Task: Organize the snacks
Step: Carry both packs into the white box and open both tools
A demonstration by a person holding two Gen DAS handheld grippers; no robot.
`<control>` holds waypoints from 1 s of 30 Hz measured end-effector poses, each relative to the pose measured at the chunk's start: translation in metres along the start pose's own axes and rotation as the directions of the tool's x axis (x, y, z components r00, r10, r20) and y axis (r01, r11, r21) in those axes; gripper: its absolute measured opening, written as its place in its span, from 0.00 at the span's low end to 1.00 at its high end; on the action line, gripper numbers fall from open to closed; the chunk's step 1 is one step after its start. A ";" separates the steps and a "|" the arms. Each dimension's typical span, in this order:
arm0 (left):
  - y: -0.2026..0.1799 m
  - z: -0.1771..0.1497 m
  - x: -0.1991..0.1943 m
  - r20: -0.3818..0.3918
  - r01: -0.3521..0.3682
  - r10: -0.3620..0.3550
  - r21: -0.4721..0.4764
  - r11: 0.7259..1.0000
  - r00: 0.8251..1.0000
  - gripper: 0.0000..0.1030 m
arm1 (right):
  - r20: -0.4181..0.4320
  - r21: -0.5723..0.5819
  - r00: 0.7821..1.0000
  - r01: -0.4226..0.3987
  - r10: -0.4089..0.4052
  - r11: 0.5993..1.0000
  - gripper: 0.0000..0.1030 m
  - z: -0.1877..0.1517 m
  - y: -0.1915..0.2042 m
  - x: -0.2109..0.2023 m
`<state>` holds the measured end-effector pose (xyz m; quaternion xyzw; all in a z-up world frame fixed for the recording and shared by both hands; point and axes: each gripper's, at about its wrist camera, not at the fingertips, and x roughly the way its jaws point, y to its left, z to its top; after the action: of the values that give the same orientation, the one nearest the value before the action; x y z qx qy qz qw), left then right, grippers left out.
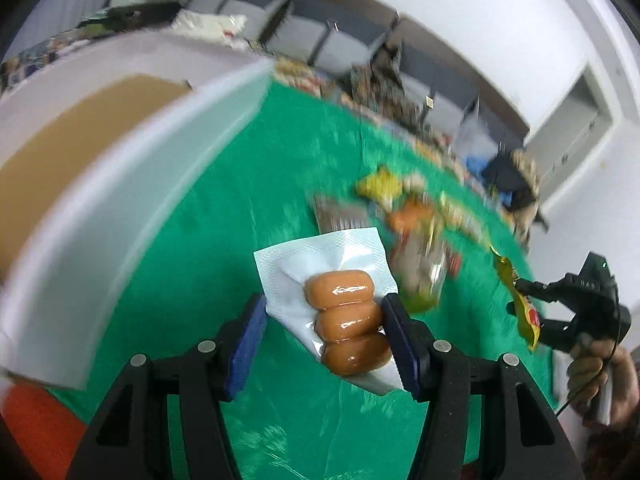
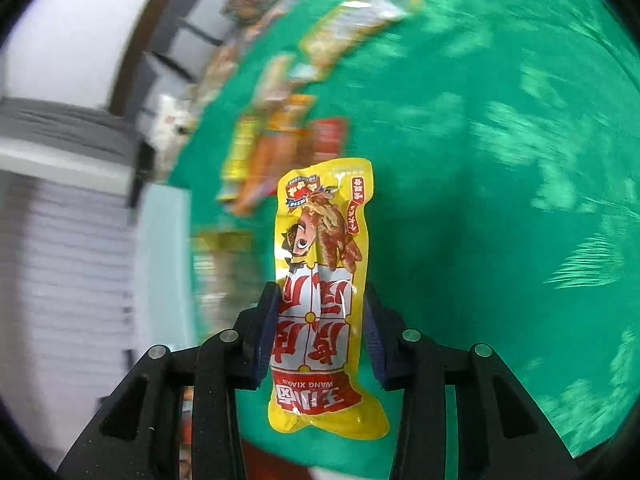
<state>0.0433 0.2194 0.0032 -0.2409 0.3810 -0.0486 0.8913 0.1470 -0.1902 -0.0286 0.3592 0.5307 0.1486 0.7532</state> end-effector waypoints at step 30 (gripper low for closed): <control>0.056 0.097 0.024 0.134 -0.565 0.551 0.282 0.776 0.824 0.90 | 0.326 -0.636 0.877 0.479 -0.353 0.605 0.69 -0.041 0.109 0.090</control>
<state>0.1230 0.3001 0.0189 0.0243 0.4031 0.1639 0.9000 0.1619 -0.0443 -0.0221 -0.0758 0.4379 0.1276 0.8867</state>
